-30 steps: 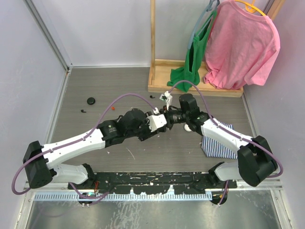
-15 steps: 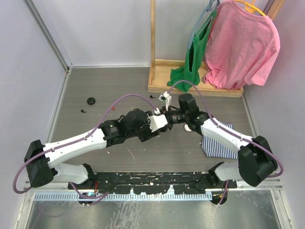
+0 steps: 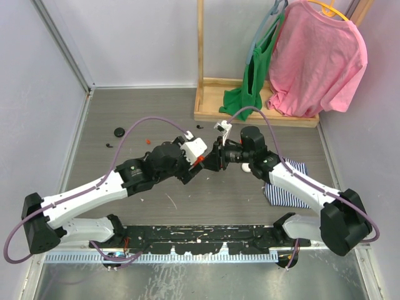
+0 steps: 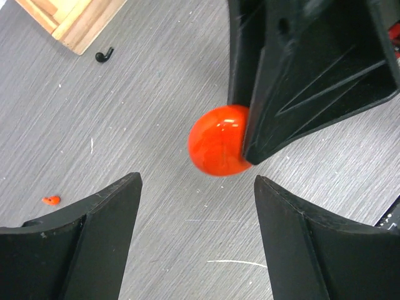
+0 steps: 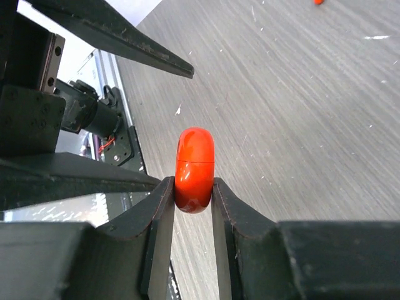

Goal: Insert the wireless bluetooth earbuds into the charging case
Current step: Pick up the charging case at the center of the board.

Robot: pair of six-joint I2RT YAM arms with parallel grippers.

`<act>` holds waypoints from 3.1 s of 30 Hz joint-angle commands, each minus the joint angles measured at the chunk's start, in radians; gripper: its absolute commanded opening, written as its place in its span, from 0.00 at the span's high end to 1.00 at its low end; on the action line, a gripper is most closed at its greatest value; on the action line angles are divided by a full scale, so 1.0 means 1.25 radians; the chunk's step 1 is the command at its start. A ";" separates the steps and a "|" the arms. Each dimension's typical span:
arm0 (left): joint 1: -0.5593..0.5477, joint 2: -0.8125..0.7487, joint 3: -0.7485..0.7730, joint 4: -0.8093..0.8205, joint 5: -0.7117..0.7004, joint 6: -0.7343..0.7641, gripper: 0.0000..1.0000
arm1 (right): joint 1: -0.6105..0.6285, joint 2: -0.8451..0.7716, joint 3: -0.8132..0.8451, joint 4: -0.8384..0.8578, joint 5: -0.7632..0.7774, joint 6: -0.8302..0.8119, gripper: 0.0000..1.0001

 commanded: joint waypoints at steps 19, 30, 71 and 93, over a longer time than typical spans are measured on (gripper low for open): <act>0.198 -0.175 -0.123 0.227 0.323 -0.351 0.31 | 0.003 -0.137 -0.282 0.667 0.088 0.034 0.99; 0.221 -0.195 -0.162 0.332 0.435 -0.390 0.32 | 0.003 -0.055 -0.357 1.052 -0.021 0.105 0.99; 0.221 -0.144 -0.167 0.437 0.740 -0.341 0.64 | 0.004 0.042 -0.301 1.194 -0.138 0.249 0.98; 0.220 -0.175 -0.101 0.212 0.718 -0.167 0.90 | 0.015 -0.083 -0.194 0.636 -0.202 -0.009 0.65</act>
